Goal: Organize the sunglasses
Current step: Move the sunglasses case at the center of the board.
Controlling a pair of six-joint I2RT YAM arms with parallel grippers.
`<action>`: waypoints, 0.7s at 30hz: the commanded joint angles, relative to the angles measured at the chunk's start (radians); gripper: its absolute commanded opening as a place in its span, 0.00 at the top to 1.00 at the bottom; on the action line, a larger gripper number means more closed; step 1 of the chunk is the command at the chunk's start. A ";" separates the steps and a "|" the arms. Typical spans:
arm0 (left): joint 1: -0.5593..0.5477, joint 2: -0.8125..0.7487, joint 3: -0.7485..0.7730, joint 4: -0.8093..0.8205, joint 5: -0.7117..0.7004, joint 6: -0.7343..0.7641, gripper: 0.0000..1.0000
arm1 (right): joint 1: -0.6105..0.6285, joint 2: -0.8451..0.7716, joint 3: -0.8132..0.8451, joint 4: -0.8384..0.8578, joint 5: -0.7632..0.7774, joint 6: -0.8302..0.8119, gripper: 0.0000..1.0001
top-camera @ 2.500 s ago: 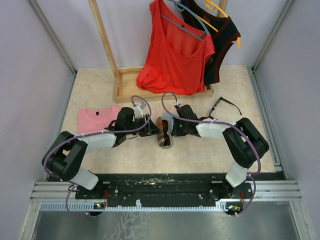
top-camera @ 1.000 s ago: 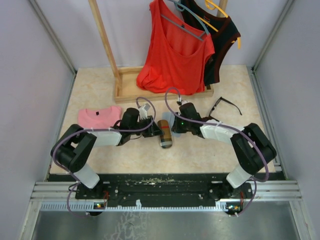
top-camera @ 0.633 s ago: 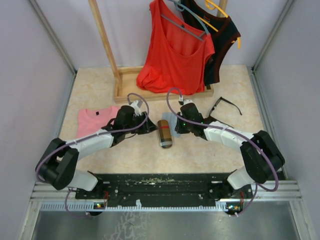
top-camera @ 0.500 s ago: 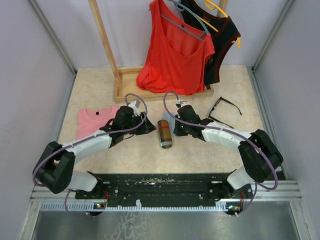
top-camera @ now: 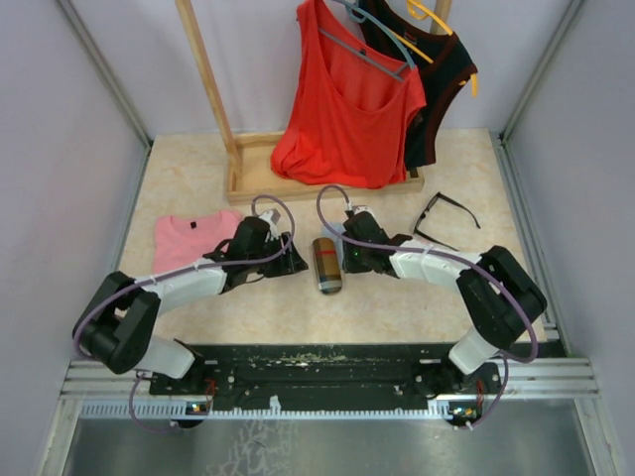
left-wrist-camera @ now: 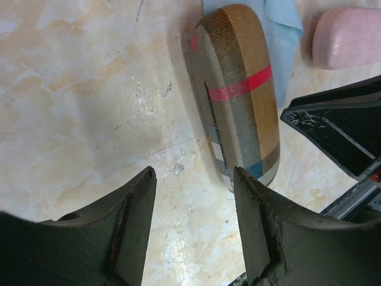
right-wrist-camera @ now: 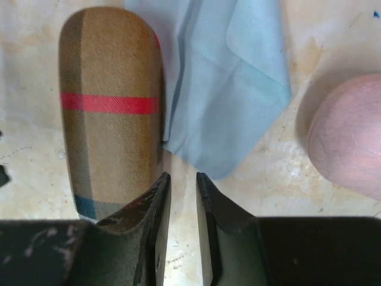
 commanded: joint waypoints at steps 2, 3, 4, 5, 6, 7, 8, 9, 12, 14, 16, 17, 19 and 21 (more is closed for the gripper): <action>0.000 0.053 0.047 0.025 0.021 -0.013 0.40 | 0.028 0.038 0.094 -0.010 0.048 0.011 0.77; 0.001 0.059 0.050 0.024 0.019 -0.014 0.40 | 0.032 0.052 0.105 -0.018 0.050 0.012 0.77; 0.000 0.066 0.055 0.020 0.014 -0.014 0.40 | 0.038 0.063 0.113 -0.021 0.052 0.012 0.79; 0.001 0.071 0.058 0.016 0.013 -0.015 0.40 | 0.044 0.067 0.118 -0.019 0.052 0.015 0.81; 0.001 0.072 0.062 0.007 0.010 -0.015 0.41 | 0.050 0.068 0.123 -0.017 0.053 0.017 0.82; 0.001 0.071 0.063 0.001 0.008 -0.018 0.41 | 0.058 0.104 0.131 -0.020 0.055 0.021 0.84; 0.001 0.067 0.063 -0.002 0.001 -0.018 0.41 | 0.063 0.112 0.140 -0.022 0.056 0.024 0.85; 0.001 0.060 0.059 -0.008 -0.005 -0.018 0.41 | 0.068 0.119 0.148 -0.021 0.055 0.027 0.85; 0.003 0.036 0.054 -0.029 -0.033 -0.017 0.40 | 0.086 0.136 0.168 -0.006 0.042 0.042 0.85; 0.005 0.019 0.049 -0.046 -0.053 -0.017 0.39 | 0.097 0.153 0.185 0.006 0.033 0.051 0.85; 0.008 0.008 0.048 -0.067 -0.074 -0.016 0.39 | 0.104 0.172 0.205 0.019 0.023 0.060 0.85; 0.011 0.003 0.048 -0.081 -0.086 -0.015 0.39 | 0.108 0.182 0.215 0.025 0.016 0.066 0.85; 0.017 -0.016 0.049 -0.113 -0.118 -0.018 0.39 | 0.112 0.201 0.240 0.036 0.006 0.075 0.85; 0.023 -0.045 0.049 -0.148 -0.154 -0.020 0.39 | 0.116 0.222 0.266 0.044 0.001 0.081 0.85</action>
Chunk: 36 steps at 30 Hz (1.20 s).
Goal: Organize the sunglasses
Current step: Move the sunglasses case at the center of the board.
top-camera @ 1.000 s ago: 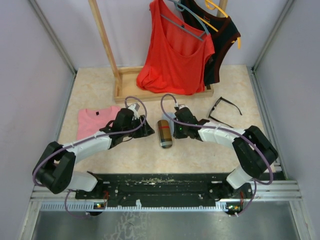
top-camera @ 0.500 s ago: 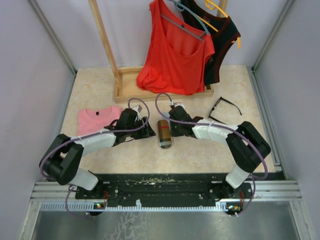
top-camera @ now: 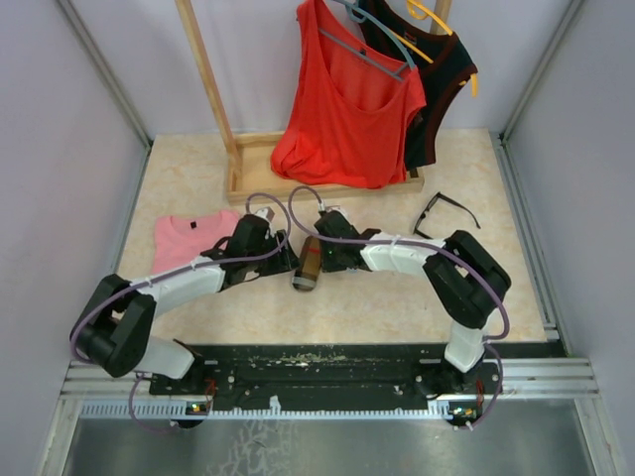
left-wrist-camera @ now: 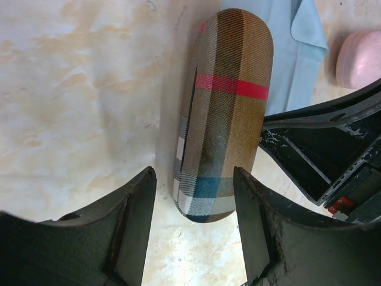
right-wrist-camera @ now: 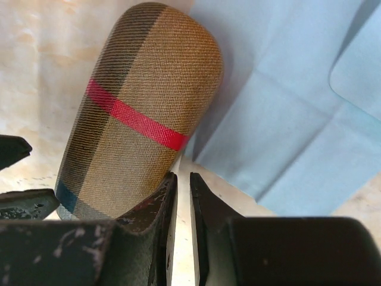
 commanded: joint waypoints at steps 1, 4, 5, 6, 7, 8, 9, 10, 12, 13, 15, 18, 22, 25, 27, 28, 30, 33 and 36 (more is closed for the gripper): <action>0.017 -0.079 0.017 -0.095 -0.102 -0.004 0.39 | 0.015 0.040 0.097 0.073 -0.023 0.033 0.85; 0.022 -0.161 0.019 -0.153 -0.170 0.000 0.37 | 0.016 0.077 0.130 0.101 -0.050 0.054 0.85; 0.023 -0.190 0.022 -0.172 -0.196 0.002 0.36 | 0.018 0.090 0.141 0.113 -0.062 0.062 0.85; 0.024 -0.219 0.024 -0.190 -0.222 0.005 0.35 | 0.021 0.110 0.152 0.122 -0.072 0.070 0.85; 0.025 -0.246 0.024 -0.202 -0.247 0.010 0.35 | 0.024 0.125 0.164 0.129 -0.079 0.077 0.85; 0.027 -0.274 0.024 -0.216 -0.267 0.016 0.34 | 0.028 0.140 0.176 0.138 -0.085 0.086 0.85; 0.028 -0.300 0.026 -0.232 -0.288 0.019 0.32 | 0.032 0.155 0.185 0.148 -0.089 0.097 0.85; 0.030 -0.325 0.026 -0.248 -0.305 0.024 0.31 | 0.036 0.166 0.195 0.159 -0.092 0.106 0.85; 0.032 -0.367 0.027 -0.271 -0.329 0.029 0.30 | 0.049 0.193 0.224 0.175 -0.096 0.120 0.85; 0.033 -0.385 0.028 -0.283 -0.339 0.031 0.30 | 0.053 0.208 0.241 0.179 -0.095 0.125 0.85; 0.035 -0.412 0.030 -0.303 -0.349 0.034 0.29 | 0.063 0.232 0.278 0.179 -0.098 0.131 0.85; 0.039 -0.434 0.032 -0.324 -0.362 0.040 0.28 | 0.077 0.271 0.333 0.178 -0.109 0.138 0.85; 0.045 -0.442 0.034 -0.343 -0.369 0.043 0.27 | 0.094 0.321 0.400 0.173 -0.134 0.147 0.85; 0.048 -0.449 0.032 -0.351 -0.371 0.045 0.26 | 0.109 0.349 0.436 0.170 -0.155 0.151 0.85; 0.050 -0.454 0.030 -0.352 -0.372 0.047 0.26 | 0.118 0.359 0.450 0.167 -0.158 0.151 0.85; 0.051 -0.455 0.031 -0.353 -0.372 0.050 0.26 | 0.121 0.361 0.453 0.167 -0.157 0.149 0.85; 0.052 -0.456 0.031 -0.358 -0.373 0.054 0.26 | 0.122 0.349 0.445 0.164 -0.149 0.145 0.85; 0.052 -0.460 0.027 -0.362 -0.378 0.062 0.25 | 0.120 0.288 0.402 0.152 -0.098 0.114 0.84; 0.053 -0.483 0.020 -0.363 -0.381 0.061 0.26 | 0.115 0.172 0.322 0.155 -0.050 0.059 0.75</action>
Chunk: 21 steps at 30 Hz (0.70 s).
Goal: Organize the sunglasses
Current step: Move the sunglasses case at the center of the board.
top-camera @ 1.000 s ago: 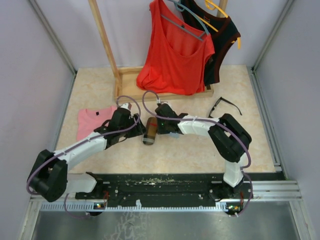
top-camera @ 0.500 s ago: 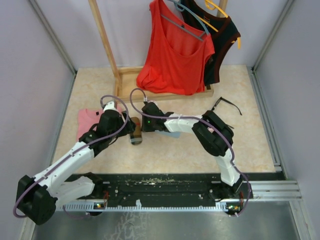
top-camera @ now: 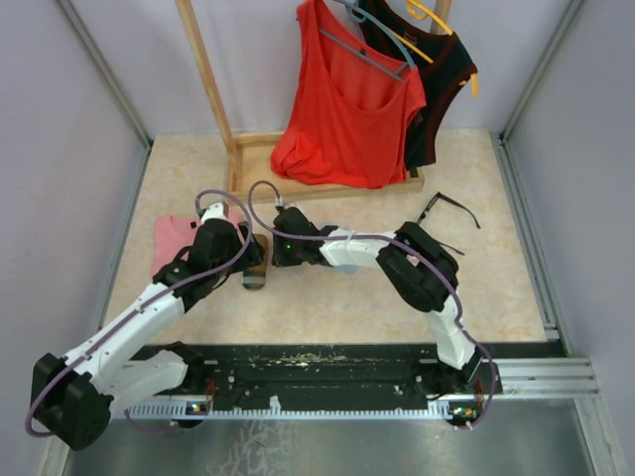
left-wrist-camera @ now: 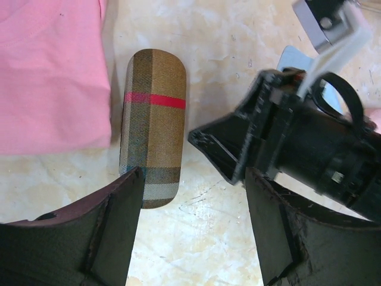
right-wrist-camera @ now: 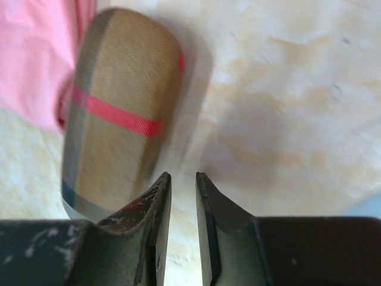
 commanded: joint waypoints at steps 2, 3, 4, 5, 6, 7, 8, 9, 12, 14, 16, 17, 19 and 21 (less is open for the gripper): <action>0.006 -0.081 0.008 -0.003 -0.015 0.019 0.25 | -0.001 -0.280 -0.131 0.038 0.100 -0.107 0.73; 0.006 -0.100 0.000 0.005 -0.015 0.022 0.25 | -0.001 -0.327 -0.161 0.036 0.113 -0.129 0.72; 0.006 -0.117 -0.004 0.010 -0.015 0.028 0.25 | -0.001 -0.368 -0.196 0.026 0.128 -0.157 0.71; 0.006 -0.131 -0.006 0.012 -0.016 0.034 0.24 | -0.001 -0.409 -0.220 0.006 0.149 -0.179 0.70; 0.006 -0.139 -0.006 0.012 -0.016 0.040 0.24 | -0.001 -0.445 -0.244 -0.019 0.182 -0.199 0.69; 0.005 -0.144 -0.004 0.010 -0.015 0.046 0.23 | -0.002 -0.504 -0.269 -0.045 0.234 -0.218 0.68; 0.006 -0.147 0.000 0.004 -0.016 0.050 0.23 | -0.004 -0.547 -0.296 -0.080 0.274 -0.230 0.67; 0.006 -0.148 0.003 0.000 -0.013 0.053 0.23 | -0.007 -0.588 -0.322 -0.106 0.315 -0.236 0.66; 0.006 -0.142 0.003 0.003 0.018 0.056 0.23 | -0.033 -0.711 -0.402 -0.170 0.389 -0.269 0.64; 0.006 -0.136 -0.001 0.016 0.052 0.056 0.23 | -0.075 -0.779 -0.433 -0.227 0.416 -0.274 0.63; 0.004 -0.125 -0.004 0.030 0.090 0.060 0.23 | -0.136 -0.843 -0.470 -0.260 0.417 -0.271 0.59; 0.005 -0.118 -0.004 0.034 0.100 0.060 0.23 | -0.170 -0.870 -0.489 -0.264 0.418 -0.270 0.57; 0.005 -0.107 -0.003 0.039 0.113 0.060 0.23 | -0.245 -0.906 -0.513 -0.279 0.405 -0.270 0.57; 0.006 -0.101 -0.004 0.040 0.120 0.065 0.23 | -0.321 -0.905 -0.525 -0.280 0.399 -0.275 0.57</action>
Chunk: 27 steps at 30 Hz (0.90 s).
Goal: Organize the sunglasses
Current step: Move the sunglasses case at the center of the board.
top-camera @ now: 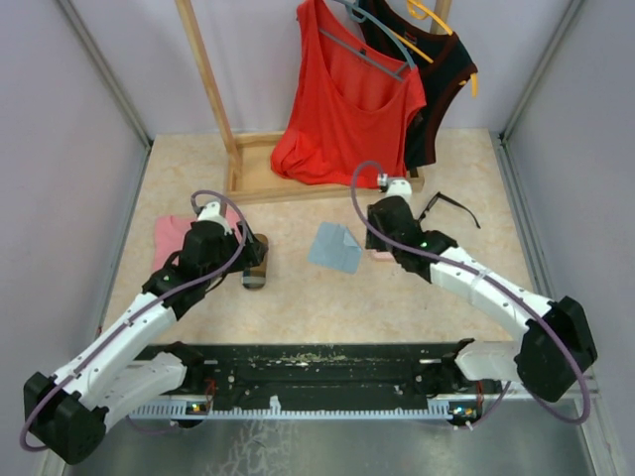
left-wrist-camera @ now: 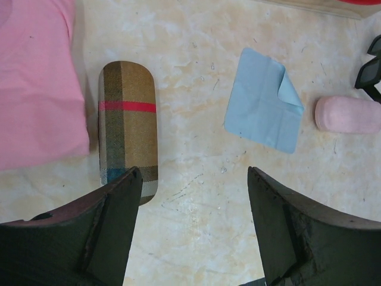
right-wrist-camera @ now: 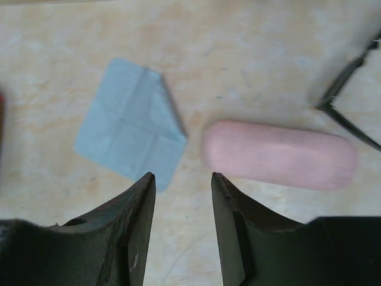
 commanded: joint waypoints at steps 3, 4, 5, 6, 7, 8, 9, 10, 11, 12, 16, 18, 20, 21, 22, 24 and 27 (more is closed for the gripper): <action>0.005 0.013 -0.006 0.031 0.064 0.025 0.23 | -0.192 0.004 -0.018 -0.007 -0.021 -0.041 0.56; 0.004 0.013 -0.008 0.031 0.068 0.026 0.23 | -0.212 0.030 -0.012 0.010 -0.042 -0.048 0.57; 0.005 0.012 -0.010 0.032 0.071 0.027 0.23 | -0.227 0.059 0.001 0.020 -0.057 -0.055 0.57; 0.005 0.010 -0.010 0.031 0.073 0.029 0.23 | -0.238 0.090 0.015 0.030 -0.060 -0.064 0.57; 0.005 0.009 -0.009 0.029 0.074 0.030 0.23 | -0.250 0.125 0.030 0.051 -0.065 -0.076 0.57; 0.005 0.008 -0.009 0.028 0.075 0.030 0.23 | -0.264 0.161 0.051 0.055 -0.077 -0.083 0.57; 0.004 0.005 -0.009 0.026 0.078 0.030 0.23 | -0.281 0.200 0.079 0.049 -0.092 -0.086 0.57; 0.004 0.001 -0.009 0.026 0.083 0.030 0.22 | -0.299 0.234 0.104 0.052 -0.107 -0.090 0.57; 0.005 -0.003 -0.011 0.027 0.090 0.030 0.23 | -0.313 0.266 0.118 0.062 -0.121 -0.093 0.57; 0.005 -0.006 -0.013 0.027 0.097 0.029 0.22 | -0.328 0.293 0.130 0.076 -0.135 -0.094 0.57; 0.004 -0.016 -0.016 0.019 0.102 0.027 0.23 | -0.368 0.387 0.179 0.100 -0.181 -0.106 0.57; 0.005 -0.022 -0.019 0.016 0.101 0.029 0.22 | -0.379 0.448 0.204 0.092 -0.177 -0.110 0.57; 0.005 -0.026 -0.019 0.013 0.104 0.031 0.22 | -0.392 0.483 0.222 0.086 -0.176 -0.108 0.57; 0.005 -0.029 -0.019 0.010 0.104 0.031 0.22 | -0.396 0.500 0.230 0.079 -0.178 -0.106 0.57; 0.005 -0.031 -0.019 0.008 0.103 0.032 0.22 | -0.401 0.514 0.237 0.068 -0.176 -0.102 0.57; 0.005 -0.036 -0.020 0.005 0.101 0.033 0.22 | -0.406 0.532 0.246 0.041 -0.163 -0.083 0.58; 0.005 -0.043 -0.025 0.005 0.100 0.033 0.22 | -0.410 0.524 0.224 0.016 -0.140 -0.046 0.58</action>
